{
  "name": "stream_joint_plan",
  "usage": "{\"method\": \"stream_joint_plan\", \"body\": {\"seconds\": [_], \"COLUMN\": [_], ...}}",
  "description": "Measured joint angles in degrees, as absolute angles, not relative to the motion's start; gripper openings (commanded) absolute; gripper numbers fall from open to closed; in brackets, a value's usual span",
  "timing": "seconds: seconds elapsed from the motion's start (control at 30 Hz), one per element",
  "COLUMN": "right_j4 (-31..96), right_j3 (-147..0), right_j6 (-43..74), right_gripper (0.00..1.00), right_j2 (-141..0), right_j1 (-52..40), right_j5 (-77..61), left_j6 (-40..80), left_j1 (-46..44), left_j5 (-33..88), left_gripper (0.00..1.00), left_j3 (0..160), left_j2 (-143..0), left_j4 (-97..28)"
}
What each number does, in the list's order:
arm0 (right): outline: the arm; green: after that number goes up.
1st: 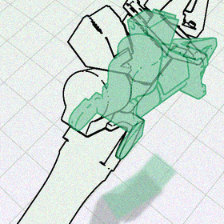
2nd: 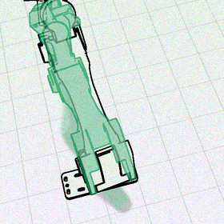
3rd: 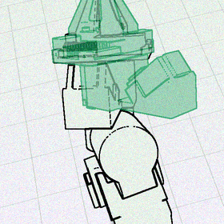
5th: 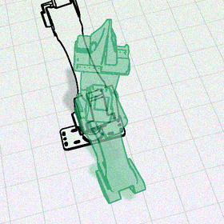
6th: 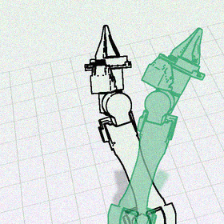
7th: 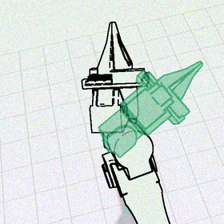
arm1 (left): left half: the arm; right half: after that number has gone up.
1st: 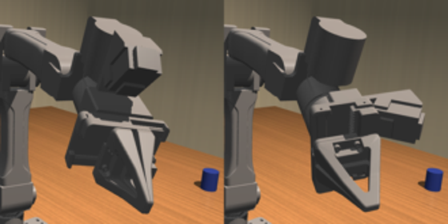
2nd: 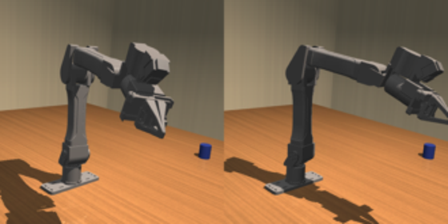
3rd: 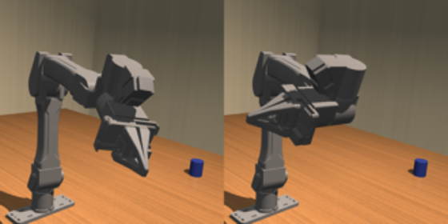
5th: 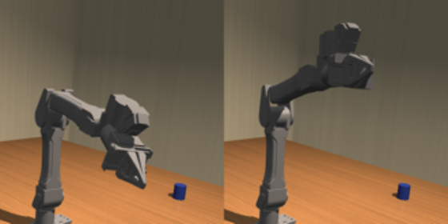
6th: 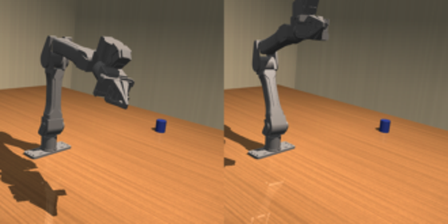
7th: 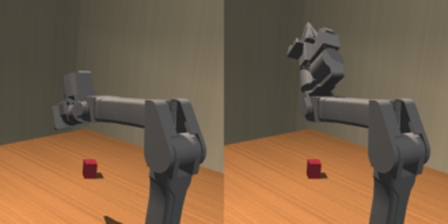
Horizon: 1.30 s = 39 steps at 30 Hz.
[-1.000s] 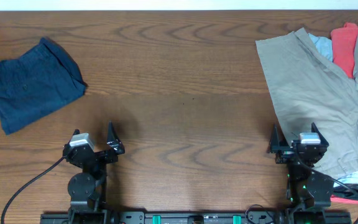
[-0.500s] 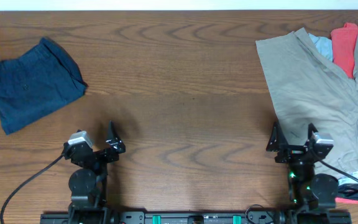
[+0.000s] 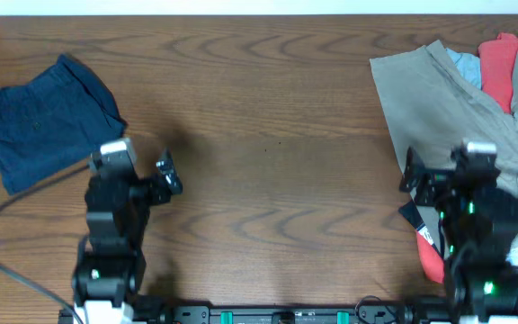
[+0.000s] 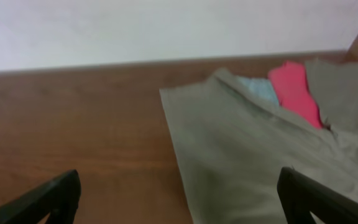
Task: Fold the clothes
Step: 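Move the right gripper to the khaki shorts on the right pile and grasp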
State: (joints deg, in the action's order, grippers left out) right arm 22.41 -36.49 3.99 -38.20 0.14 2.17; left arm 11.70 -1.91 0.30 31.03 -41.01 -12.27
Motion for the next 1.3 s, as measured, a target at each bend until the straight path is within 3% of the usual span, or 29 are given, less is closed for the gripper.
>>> {"method": "stream_joint_plan", "body": {"seconds": [0.3,0.47,0.63,1.1,1.3], "right_j4": [42.68,41.63,41.34,34.24,31.88], "right_j3": [-60.01,-64.4,-64.45,-64.45,-64.45], "right_j6": [1.21,0.95,0.34,-0.71,-1.06], "right_gripper": [0.99,0.99,0.91,0.9,0.76], "right_j2": [-67.99,-77.19,-83.88,-100.44,-106.74], "right_j1": [0.14,0.14,0.14,-1.72,-2.59], "right_j5": [2.39,1.74,3.68,11.86,12.47], "left_j6": [11.53,11.55,11.55,11.55,11.55], "left_j1": [-1.91,-1.91,-1.91,-1.91,-1.91], "left_j5": [2.68,4.34,4.67,4.82,4.82], "left_gripper": [0.98,0.98,0.98,0.98,0.98], "left_j3": [43.05,43.2,43.2,43.2,43.2], "left_j2": [-55.66,-60.6,-63.75,-65.47,-65.47], "left_j4": [-21.65,-21.87,-22.02,-22.06,-22.06]}}
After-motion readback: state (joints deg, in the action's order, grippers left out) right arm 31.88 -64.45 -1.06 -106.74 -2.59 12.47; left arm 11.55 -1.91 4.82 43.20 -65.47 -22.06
